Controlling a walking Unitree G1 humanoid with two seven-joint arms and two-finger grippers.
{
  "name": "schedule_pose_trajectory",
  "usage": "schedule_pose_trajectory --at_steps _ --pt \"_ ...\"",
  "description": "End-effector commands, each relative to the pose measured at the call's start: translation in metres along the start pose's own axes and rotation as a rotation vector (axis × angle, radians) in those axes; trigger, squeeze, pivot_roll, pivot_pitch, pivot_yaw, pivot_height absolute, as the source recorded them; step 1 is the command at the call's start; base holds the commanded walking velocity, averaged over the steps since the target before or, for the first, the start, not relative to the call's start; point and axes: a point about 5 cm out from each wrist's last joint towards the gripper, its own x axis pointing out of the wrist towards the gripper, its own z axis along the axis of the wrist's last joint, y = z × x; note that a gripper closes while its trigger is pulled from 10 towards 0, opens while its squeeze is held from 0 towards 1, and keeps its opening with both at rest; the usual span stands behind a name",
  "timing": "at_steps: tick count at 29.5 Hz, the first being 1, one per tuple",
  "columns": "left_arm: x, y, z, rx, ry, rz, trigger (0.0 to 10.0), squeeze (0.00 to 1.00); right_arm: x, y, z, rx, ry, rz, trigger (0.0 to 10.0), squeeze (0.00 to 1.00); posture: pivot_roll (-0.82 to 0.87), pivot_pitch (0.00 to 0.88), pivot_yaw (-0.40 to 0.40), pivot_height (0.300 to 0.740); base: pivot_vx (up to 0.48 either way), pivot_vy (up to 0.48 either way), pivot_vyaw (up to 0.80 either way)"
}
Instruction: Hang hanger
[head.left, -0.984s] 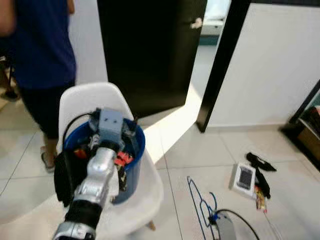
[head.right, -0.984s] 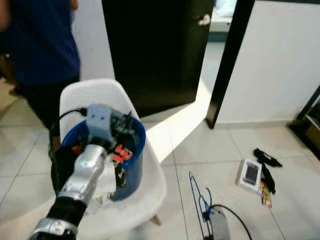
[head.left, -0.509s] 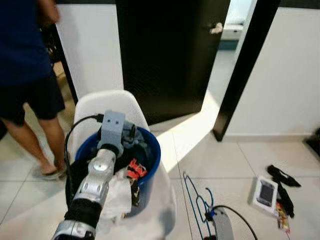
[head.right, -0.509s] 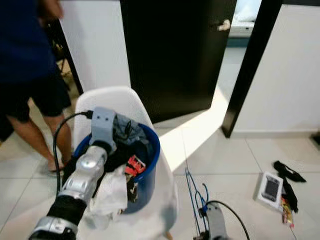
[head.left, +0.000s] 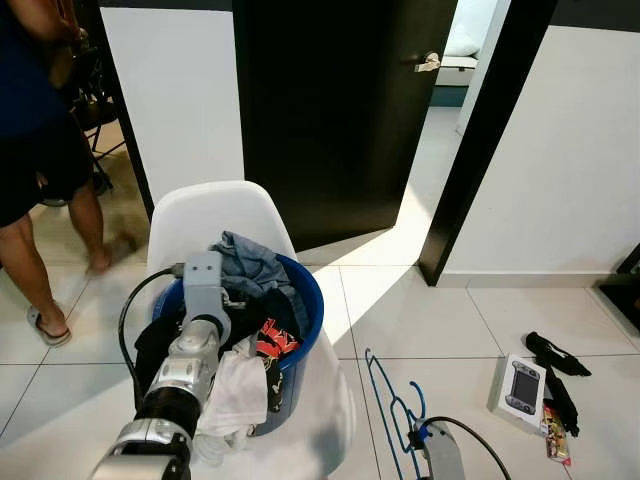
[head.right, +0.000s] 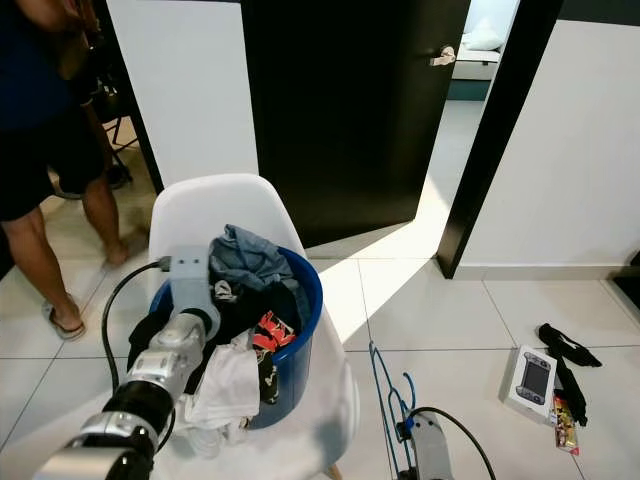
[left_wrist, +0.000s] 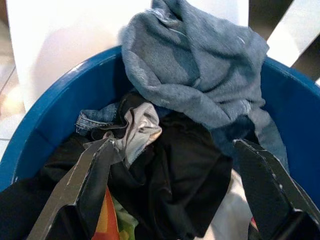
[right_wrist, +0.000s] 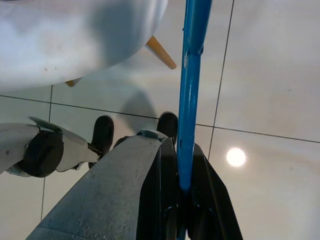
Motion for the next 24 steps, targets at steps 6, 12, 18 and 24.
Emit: schedule_pose_trajectory --at_steps 6,12,18,24 --pt "0.007 0.003 0.019 -0.154 -0.039 -0.008 10.0 0.0 -0.003 -0.002 -0.012 0.027 -0.008 0.004 10.0 0.0 -0.07 0.0 -0.028 0.74 0.0 0.0 0.0" --pt "0.011 0.014 0.039 -0.24 -0.104 -0.021 10.0 0.0 -0.008 0.002 -0.036 0.044 -0.01 0.037 10.0 0.0 -0.1 0.0 -0.007 0.74 0.0 0.0 0.0" --pt "0.012 0.032 0.057 -0.252 -0.182 0.012 10.0 0.0 -0.013 0.008 -0.054 0.046 -0.015 0.073 10.0 0.0 -0.12 0.072 0.011 0.74 0.0 0.0 0.0" --pt "0.011 0.051 0.08 -0.233 -0.268 0.049 10.0 0.0 -0.018 0.015 -0.071 0.051 -0.024 0.104 10.0 0.0 -0.13 0.145 0.024 0.74 0.0 0.0 0.0"
